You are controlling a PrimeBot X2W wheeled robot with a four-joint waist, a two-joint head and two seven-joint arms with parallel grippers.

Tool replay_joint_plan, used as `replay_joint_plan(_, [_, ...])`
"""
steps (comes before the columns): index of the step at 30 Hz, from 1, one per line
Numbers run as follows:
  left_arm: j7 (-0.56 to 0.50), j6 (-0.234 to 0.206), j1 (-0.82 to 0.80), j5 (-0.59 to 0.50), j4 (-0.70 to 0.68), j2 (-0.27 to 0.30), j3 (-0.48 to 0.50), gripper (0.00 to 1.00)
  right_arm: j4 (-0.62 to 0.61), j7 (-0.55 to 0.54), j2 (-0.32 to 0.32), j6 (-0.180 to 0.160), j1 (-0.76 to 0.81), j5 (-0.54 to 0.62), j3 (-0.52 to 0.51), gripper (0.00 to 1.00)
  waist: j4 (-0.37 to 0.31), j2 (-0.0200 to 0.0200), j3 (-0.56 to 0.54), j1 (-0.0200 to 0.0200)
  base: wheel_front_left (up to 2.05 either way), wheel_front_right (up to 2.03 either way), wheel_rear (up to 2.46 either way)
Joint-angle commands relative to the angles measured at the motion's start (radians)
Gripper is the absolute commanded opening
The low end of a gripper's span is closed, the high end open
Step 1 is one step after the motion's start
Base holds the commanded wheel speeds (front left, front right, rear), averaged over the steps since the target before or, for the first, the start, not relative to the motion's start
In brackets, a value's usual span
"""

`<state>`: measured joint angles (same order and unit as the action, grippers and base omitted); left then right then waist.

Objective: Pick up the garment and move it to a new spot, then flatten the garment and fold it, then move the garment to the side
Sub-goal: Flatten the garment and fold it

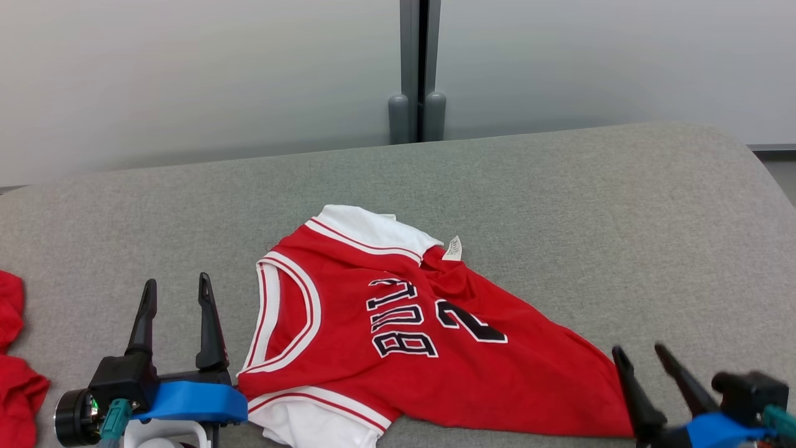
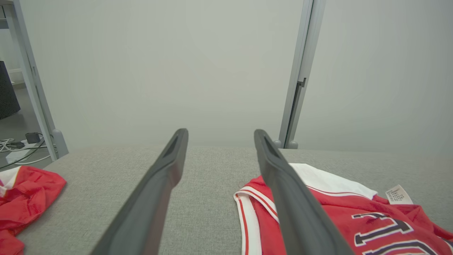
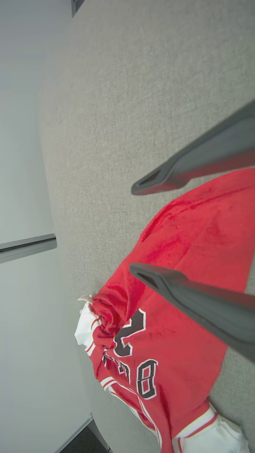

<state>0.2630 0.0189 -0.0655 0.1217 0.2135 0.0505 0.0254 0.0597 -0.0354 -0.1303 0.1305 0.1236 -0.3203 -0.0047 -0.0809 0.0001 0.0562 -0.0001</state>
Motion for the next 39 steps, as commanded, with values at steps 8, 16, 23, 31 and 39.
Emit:
replay_joint_plan(8, [0.003,0.007,-0.029,-0.011,-0.008,0.000,0.006,1.00,-0.023,0.008,-0.065,0.001,-0.232,0.051,0.093,1.00,0.028,-0.0001,0.030,0.0001,0.00,0.00,0.00])
replay_joint_plan(16, [0.003,0.002,-0.063,-0.002,-0.009,0.000,-0.014,1.00,0.131,0.031,-0.100,0.001,-0.483,0.050,0.219,1.00,0.084,-0.0001,0.076,0.0001,0.00,0.00,0.00])
replay_joint_plan(23, [0.003,-0.005,-0.094,0.010,-0.007,0.000,-0.043,1.00,0.386,0.055,-0.126,0.001,-0.623,0.063,0.311,1.00,0.141,-0.0001,0.112,0.0001,0.00,0.00,0.00])
replay_joint_plan(31, [0.003,-0.014,-0.131,0.026,-0.005,-0.001,-0.079,1.00,0.683,0.085,-0.134,0.001,-0.713,0.064,0.429,1.00,0.194,-0.0001,0.152,0.0001,0.00,0.00,0.00])
replay_joint_plan(39, [0.003,-0.023,-0.140,0.031,0.002,-0.001,-0.091,1.00,0.897,0.039,-0.111,0.001,-0.737,0.018,0.559,1.00,0.207,-0.0001,0.159,0.0001,0.00,0.00,0.00])
